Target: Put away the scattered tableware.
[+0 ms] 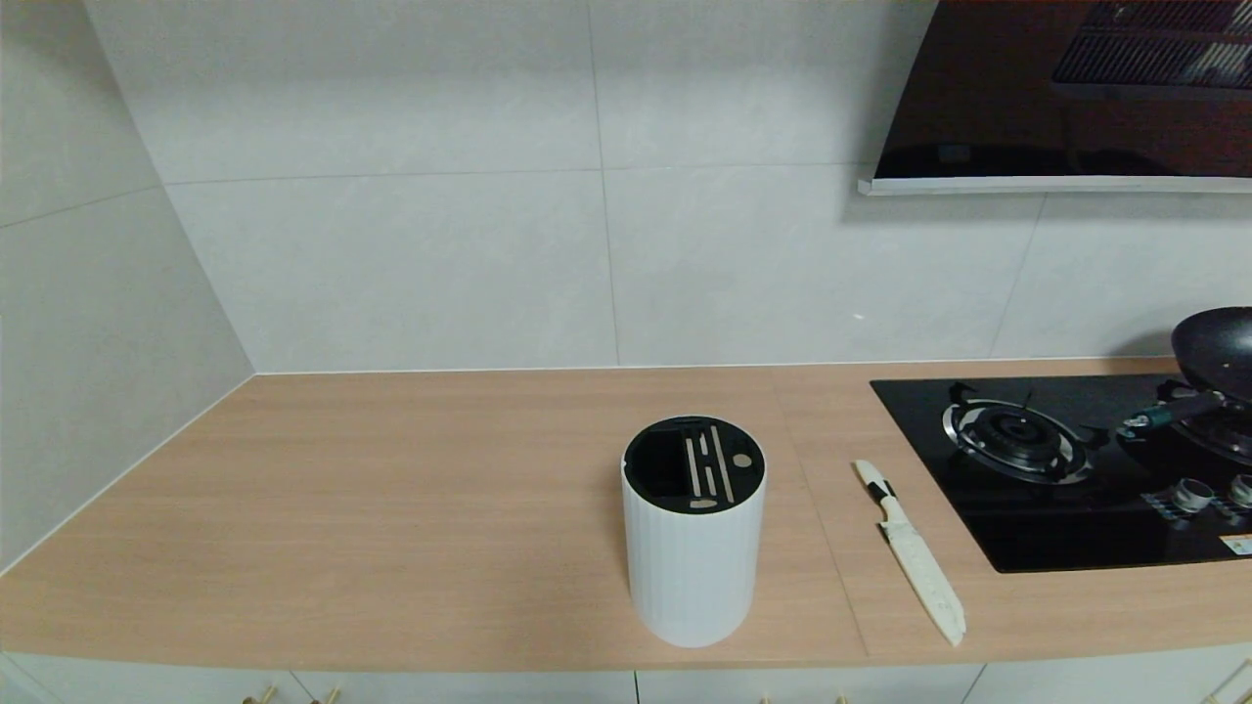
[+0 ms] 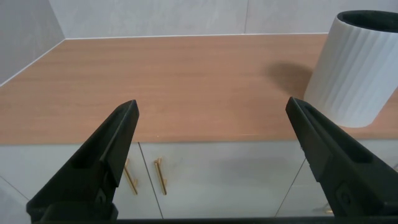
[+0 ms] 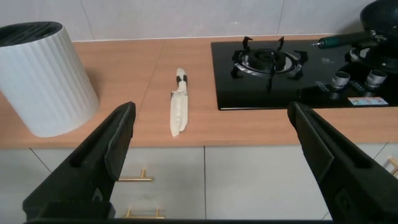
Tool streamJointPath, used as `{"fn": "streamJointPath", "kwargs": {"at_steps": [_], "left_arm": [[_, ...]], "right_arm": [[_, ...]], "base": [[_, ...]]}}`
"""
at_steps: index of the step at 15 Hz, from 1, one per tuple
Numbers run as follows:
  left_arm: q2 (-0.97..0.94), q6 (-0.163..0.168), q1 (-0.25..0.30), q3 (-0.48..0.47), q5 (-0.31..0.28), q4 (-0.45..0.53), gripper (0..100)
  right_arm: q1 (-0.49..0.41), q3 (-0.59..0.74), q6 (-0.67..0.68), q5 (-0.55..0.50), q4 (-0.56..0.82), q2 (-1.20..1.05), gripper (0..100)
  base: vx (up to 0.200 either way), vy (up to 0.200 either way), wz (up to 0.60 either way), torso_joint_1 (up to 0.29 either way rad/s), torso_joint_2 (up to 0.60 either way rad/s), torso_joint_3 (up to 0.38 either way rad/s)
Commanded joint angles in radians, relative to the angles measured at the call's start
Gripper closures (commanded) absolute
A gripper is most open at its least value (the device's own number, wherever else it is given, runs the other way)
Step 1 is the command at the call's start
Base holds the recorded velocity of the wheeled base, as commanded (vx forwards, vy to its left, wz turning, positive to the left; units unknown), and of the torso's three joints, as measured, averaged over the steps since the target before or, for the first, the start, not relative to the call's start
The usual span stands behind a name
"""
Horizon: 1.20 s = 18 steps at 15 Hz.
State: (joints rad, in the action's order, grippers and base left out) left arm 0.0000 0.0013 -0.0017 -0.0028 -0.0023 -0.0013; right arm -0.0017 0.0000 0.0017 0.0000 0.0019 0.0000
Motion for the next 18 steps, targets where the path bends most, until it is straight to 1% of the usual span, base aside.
{"fn": "streamJointPath", "kwargs": {"at_steps": [1, 3, 4, 5, 7, 9, 10, 11, 12, 13, 15, 18], "left_arm": [[0.002, 0.0, 0.0, 0.0, 0.001, 0.0, 0], [0.002, 0.0, 0.0, 0.0, -0.001, 0.0, 0], [0.0, 0.0, 0.0, 0.001, -0.001, 0.001, 0], [0.002, 0.0, 0.0, 0.0, 0.001, 0.001, 0], [0.002, 0.0, 0.0, 0.0, -0.001, 0.0, 0], [0.002, 0.0, 0.0, 0.0, 0.001, 0.0, 0], [0.002, 0.0, 0.0, 0.0, -0.001, 0.0, 0], [0.002, 0.0, 0.0, 0.0, -0.001, 0.001, 0], [0.002, 0.0, 0.0, 0.001, -0.001, 0.0, 0], [0.002, 0.0, 0.0, 0.0, 0.001, 0.001, 0], [0.002, 0.0, 0.0, 0.0, -0.001, 0.001, 0], [0.002, 0.0, 0.0, 0.001, -0.001, 0.0, 0]], "right_arm": [[0.0, -0.009, -0.005, 0.003, -0.005, 0.0, 0], [0.011, -0.135, 0.014, 0.023, -0.011, 0.04, 0], [0.049, -0.235, 0.023, 0.035, 0.01, 0.15, 0], [0.066, -0.268, 0.021, 0.041, 0.026, 0.25, 0], [0.108, -0.314, 0.023, 0.091, 0.02, 0.491, 0], [0.131, -0.357, 0.021, 0.097, 0.007, 0.699, 0], [0.163, -0.388, 0.023, 0.091, -0.007, 0.801, 0], [0.177, -0.403, 0.024, 0.087, -0.011, 0.854, 0], [0.184, -0.443, 0.026, 0.087, -0.033, 1.005, 0], [0.186, -0.451, 0.026, 0.087, -0.042, 1.043, 0], [0.19, -0.485, 0.026, 0.087, -0.175, 1.293, 0], [0.19, -0.483, 0.026, 0.081, -0.416, 1.563, 0]], "base": [[0.0, 0.0, 0.0, 0.0, 0.0, 0.0], [0.0, 0.0, 0.0, 0.0, 0.0, 0.0], [0.0, 0.0, 0.0, 0.0, 0.0, 0.0], [0.0, 0.0, 0.0, 0.0, 0.0, 0.0], [0.0, 0.0, 0.0, 0.0, 0.0, 0.0], [0.0, 0.0, 0.0, 0.0, 0.0, 0.0], [0.0, 0.0, 0.0, 0.0, 0.0, 0.0], [0.0, 0.0, 0.0, 0.0, 0.0, 0.0], [0.0, 0.0, 0.0, 0.0, 0.0, 0.0], [0.0, 0.0, 0.0, 0.0, 0.0, 0.0], [0.0, 0.0, 0.0, 0.0, 0.0, 0.0], [0.0, 0.0, 0.0, 0.0, 0.0, 0.0]]}}
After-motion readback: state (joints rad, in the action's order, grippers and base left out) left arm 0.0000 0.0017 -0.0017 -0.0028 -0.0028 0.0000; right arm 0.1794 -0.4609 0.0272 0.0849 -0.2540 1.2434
